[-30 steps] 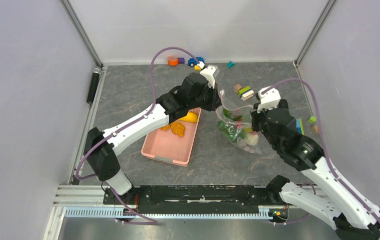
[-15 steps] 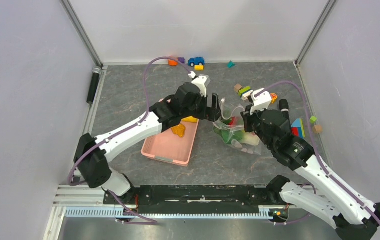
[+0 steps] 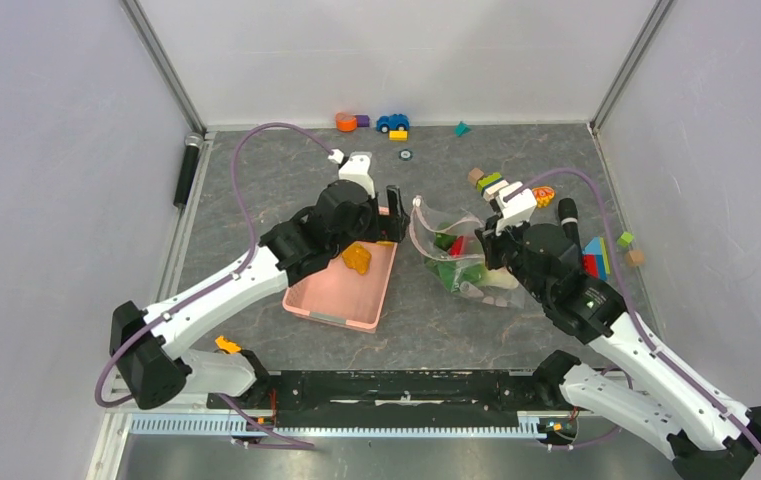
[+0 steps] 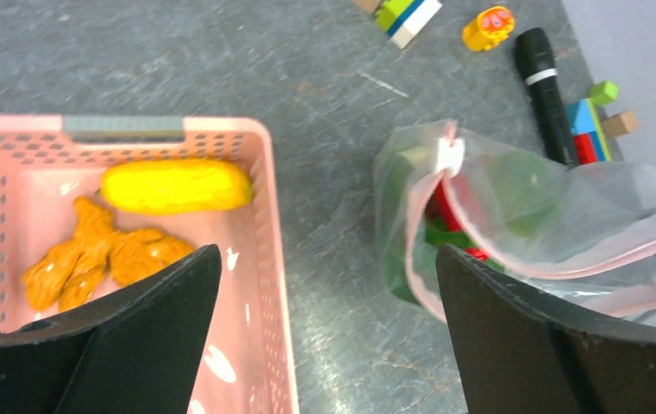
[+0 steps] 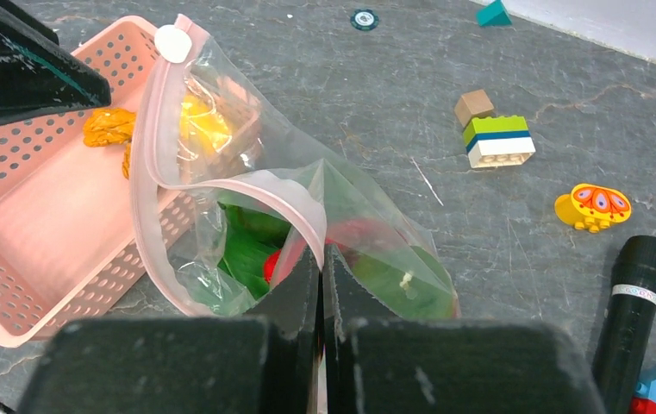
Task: Place the food in the zip-top bag and seal the zipper
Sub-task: Adjust the zipper food storage bag at the center of the board, then pick up the fake vegetable from the bin.
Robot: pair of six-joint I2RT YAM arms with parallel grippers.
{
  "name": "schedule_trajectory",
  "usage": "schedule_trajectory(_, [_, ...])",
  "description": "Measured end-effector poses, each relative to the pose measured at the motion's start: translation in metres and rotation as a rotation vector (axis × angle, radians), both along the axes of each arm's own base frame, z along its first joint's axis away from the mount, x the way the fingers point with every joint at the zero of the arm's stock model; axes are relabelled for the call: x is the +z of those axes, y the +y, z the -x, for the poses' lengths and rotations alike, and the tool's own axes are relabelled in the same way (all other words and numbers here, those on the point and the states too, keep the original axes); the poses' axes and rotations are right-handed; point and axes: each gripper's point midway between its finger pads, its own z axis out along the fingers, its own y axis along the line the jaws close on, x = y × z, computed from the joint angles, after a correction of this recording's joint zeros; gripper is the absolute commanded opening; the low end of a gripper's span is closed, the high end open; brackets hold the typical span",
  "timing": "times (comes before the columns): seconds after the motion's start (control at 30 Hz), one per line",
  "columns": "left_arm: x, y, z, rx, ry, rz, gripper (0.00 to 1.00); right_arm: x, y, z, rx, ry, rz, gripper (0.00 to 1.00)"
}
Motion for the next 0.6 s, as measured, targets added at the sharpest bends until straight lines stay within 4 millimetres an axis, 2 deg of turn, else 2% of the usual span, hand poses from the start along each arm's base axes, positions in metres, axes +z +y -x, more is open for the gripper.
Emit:
schedule_trajectory(0.13, [-0.017, 0.026, 0.007, 0.081, 0.033, -0.028, 1.00, 0.001, 0.002, 0.002, 0.020, -0.010, -0.003, 0.00])
schedule_trajectory(0.27, [-0.036, 0.060, 0.013, 0.198, 0.086, -0.041, 1.00, -0.005, 0.005, 0.003, 0.042, -0.006, 0.002, 0.00])
schedule_trajectory(0.4, [-0.062, 0.097, 0.004, 0.323, 0.164, -0.043, 1.00, -0.007, 0.007, 0.004, 0.059, -0.004, 0.007, 0.00])
schedule_trajectory(0.5, [-0.082, 0.114, -0.005, 0.383, 0.228, -0.041, 1.00, -0.007, 0.007, 0.004, 0.059, -0.006, 0.008, 0.00])
schedule_trajectory(0.6, [-0.103, 0.116, -0.013, 0.396, 0.283, -0.062, 1.00, -0.006, 0.006, 0.005, 0.059, -0.010, 0.006, 0.00])
